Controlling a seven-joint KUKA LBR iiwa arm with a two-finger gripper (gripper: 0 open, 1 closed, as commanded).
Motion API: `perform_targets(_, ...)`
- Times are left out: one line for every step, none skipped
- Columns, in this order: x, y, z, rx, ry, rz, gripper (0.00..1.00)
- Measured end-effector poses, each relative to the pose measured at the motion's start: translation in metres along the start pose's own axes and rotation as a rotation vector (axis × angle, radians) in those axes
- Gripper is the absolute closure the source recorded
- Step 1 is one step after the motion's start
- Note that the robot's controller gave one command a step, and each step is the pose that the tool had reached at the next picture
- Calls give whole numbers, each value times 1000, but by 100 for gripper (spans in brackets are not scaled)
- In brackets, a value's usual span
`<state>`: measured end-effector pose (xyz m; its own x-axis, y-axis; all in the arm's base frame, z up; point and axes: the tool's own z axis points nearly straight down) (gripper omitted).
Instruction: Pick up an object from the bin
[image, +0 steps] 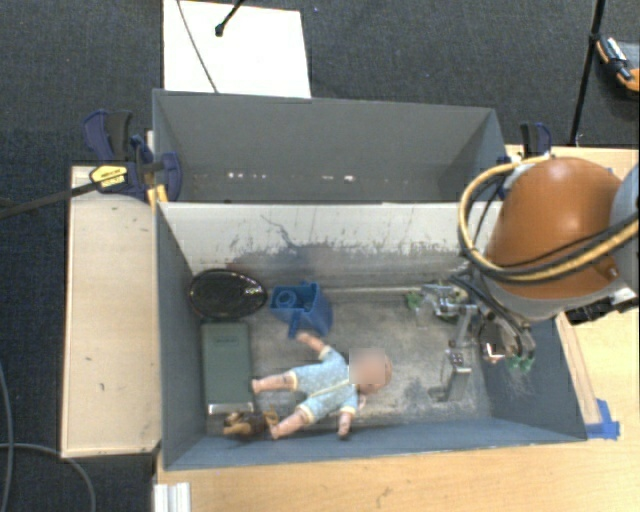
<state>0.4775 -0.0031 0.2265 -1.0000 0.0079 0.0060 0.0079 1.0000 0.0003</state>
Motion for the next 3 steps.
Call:
perform_targets(-2, 0, -4, 0, -9, 0, 0)
perform_targets(-6, 27, 49, 0, -11, -142, 0)
perform_targets(-5, 81, 66, 1, -11, -406, 0)
